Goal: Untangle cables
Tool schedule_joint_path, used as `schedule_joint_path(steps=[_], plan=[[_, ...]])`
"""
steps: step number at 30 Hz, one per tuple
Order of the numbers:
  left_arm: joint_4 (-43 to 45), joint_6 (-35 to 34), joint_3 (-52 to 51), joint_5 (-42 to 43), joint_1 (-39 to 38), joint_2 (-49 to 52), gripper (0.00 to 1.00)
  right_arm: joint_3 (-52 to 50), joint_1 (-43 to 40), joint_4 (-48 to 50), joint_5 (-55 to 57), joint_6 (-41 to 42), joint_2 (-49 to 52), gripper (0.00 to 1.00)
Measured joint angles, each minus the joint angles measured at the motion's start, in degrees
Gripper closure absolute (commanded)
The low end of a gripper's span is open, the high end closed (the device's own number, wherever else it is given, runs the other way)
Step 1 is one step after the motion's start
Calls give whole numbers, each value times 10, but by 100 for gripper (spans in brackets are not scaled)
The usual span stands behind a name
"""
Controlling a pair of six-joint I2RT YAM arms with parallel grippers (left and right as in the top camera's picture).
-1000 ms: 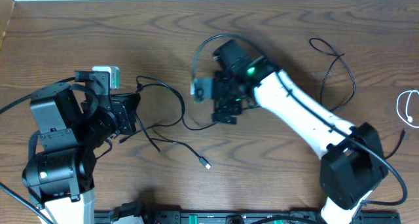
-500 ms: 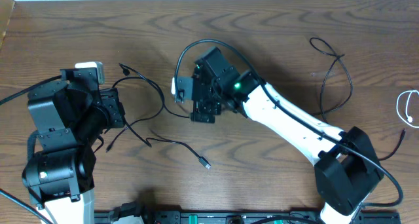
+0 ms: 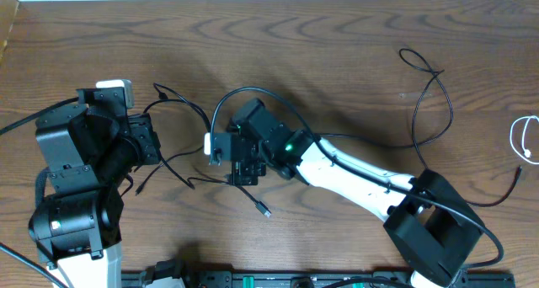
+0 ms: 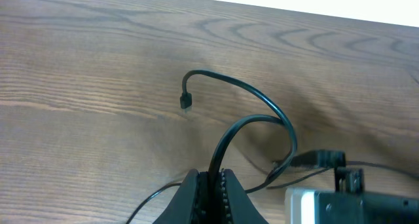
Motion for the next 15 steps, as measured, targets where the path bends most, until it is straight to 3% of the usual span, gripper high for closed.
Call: schedule_joint_path(steps=[4, 6, 9, 10, 15], plan=[[-1, 0, 0, 0, 0, 0, 93, -7, 7, 25, -2, 26, 0, 7], [-1, 0, 0, 0, 0, 0, 93, -8, 7, 39, -2, 45, 0, 13], [-2, 0, 0, 0, 0, 0, 93, -8, 7, 62, -2, 71, 5, 72], [-2, 0, 0, 0, 0, 0, 92, -8, 7, 67, -2, 79, 7, 77], [-4, 0, 0, 0, 0, 0, 93, -8, 7, 92, -1, 115, 24, 81]])
